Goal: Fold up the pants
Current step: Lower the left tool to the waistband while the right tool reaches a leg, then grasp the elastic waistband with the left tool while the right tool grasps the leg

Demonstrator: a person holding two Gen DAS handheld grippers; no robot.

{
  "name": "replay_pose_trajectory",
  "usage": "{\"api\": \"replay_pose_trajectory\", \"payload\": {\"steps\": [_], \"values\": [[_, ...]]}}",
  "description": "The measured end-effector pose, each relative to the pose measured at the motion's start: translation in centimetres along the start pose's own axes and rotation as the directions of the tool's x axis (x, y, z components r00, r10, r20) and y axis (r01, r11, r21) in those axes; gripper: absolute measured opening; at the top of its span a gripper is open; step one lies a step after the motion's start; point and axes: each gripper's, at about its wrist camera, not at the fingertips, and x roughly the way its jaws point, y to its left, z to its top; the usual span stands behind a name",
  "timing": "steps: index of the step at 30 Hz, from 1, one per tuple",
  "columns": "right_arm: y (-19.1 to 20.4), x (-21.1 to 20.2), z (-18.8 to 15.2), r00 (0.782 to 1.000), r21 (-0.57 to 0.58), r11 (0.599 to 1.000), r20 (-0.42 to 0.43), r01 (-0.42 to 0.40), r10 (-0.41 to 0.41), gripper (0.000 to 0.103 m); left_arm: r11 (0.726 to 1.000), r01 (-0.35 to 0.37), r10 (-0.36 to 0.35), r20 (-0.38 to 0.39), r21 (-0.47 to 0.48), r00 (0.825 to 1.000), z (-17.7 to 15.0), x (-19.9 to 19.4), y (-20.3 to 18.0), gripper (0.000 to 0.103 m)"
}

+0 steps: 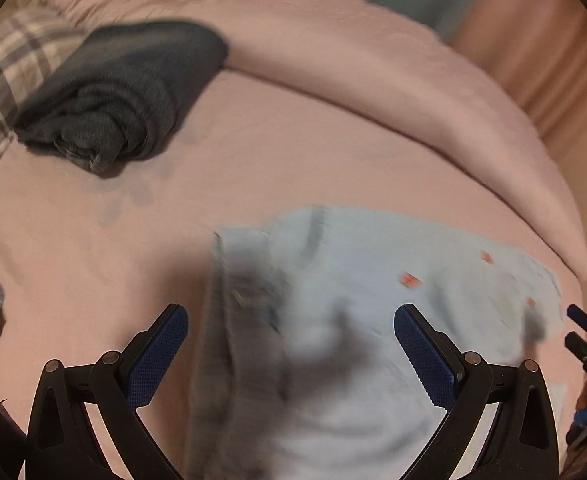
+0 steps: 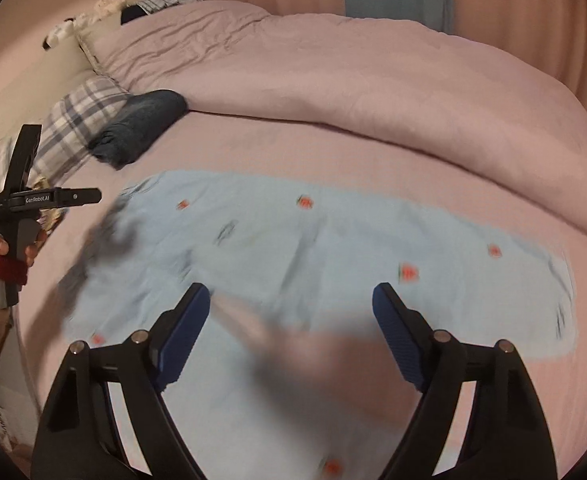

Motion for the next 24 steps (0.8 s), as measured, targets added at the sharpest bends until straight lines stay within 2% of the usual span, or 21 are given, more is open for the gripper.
{"api": "replay_pose_trajectory", "payload": {"steps": [4, 6, 8, 10, 13, 14, 15, 16, 17, 18, 19, 20, 21, 22, 24], "values": [[0.3, 4.7, 3.8, 0.999, -0.054, 0.998, -0.046, -0.027, 0.025, 0.082, 1.000, 0.026, -0.027, -0.042, -0.018, 0.999, 1.5, 2.5, 1.8, 0.103], [1.7, 7.1, 5.7, 0.997, -0.135, 0.989, -0.062, -0.064, 0.056, 0.080, 0.997, 0.075, -0.074, -0.069, 0.017, 0.995, 1.5, 3.1, 1.8, 0.102], [2.9, 9.4, 7.4, 0.991, -0.209, 0.971, -0.088, -0.117, 0.100, 0.079, 0.995, 0.080, -0.074, -0.095, 0.056, 0.993, 1.4, 3.5, 1.6, 0.100], [3.7, 11.5, 8.5, 0.990, -0.286, 0.952, -0.111, -0.112, 0.084, 0.078, 0.993, 0.064, -0.053, -0.113, 0.097, 0.992, 1.3, 4.2, 1.7, 0.094], [3.6, 15.1, 9.5, 0.977, -0.341, 0.933, -0.207, -0.115, 0.045, 0.074, 0.989, 0.073, -0.058, -0.115, 0.129, 0.992, 1.2, 4.6, 1.8, 0.092], [3.2, 16.2, 9.6, 0.970, -0.335, 0.934, -0.239, -0.126, 0.045, 0.074, 0.987, 0.077, -0.062, -0.109, 0.141, 0.992, 1.3, 4.5, 1.7, 0.088], [2.8, 17.2, 9.6, 0.964, -0.341, 0.932, -0.265, -0.122, 0.030, 0.074, 0.985, 0.086, -0.072, -0.103, 0.147, 0.992, 1.5, 4.4, 1.6, 0.078], [2.5, 18.0, 9.6, 0.959, -0.347, 0.931, -0.284, -0.116, 0.013, 0.074, 0.985, 0.090, -0.076, -0.097, 0.148, 0.992, 1.6, 4.4, 1.5, 0.074], [1.9, 19.1, 9.3, 0.945, -0.330, 0.934, -0.325, -0.138, 0.025, 0.074, 0.986, 0.081, -0.067, -0.095, 0.148, 0.993, 1.7, 4.4, 1.4, 0.070], [1.7, 19.4, 9.2, 0.942, -0.320, 0.936, -0.333, -0.146, 0.033, 0.074, 0.986, 0.076, -0.062, -0.097, 0.147, 0.993, 1.8, 4.5, 1.5, 0.065], [1.6, 19.2, 9.2, 0.946, -0.324, 0.934, -0.322, -0.153, 0.043, 0.067, 0.985, 0.079, -0.065, -0.091, 0.151, 0.994, 1.7, 4.4, 1.3, 0.062], [1.7, 18.8, 9.5, 0.947, -0.332, 0.928, -0.316, -0.170, 0.060, 0.054, 0.984, 0.085, -0.072, -0.087, 0.155, 0.994, 1.8, 4.2, 1.2, 0.054], [1.8, 18.4, 9.7, 0.947, -0.345, 0.921, -0.313, -0.182, 0.070, 0.018, 0.984, 0.088, -0.076, -0.081, 0.157, 0.994, 2.2, 4.2, 1.0, 0.050], [2.1, 17.9, 9.8, 0.949, -0.369, 0.911, -0.307, -0.183, 0.066, 0.010, 0.983, 0.090, -0.080, -0.069, 0.158, 0.994, 2.2, 3.8, 0.8, 0.048], [2.9, 17.3, 9.5, 0.947, -0.443, 0.879, -0.321, -0.175, 0.027, 0.006, 0.984, 0.102, -0.095, -0.049, 0.146, 0.994, 2.6, 3.5, 0.9, 0.042]]}}
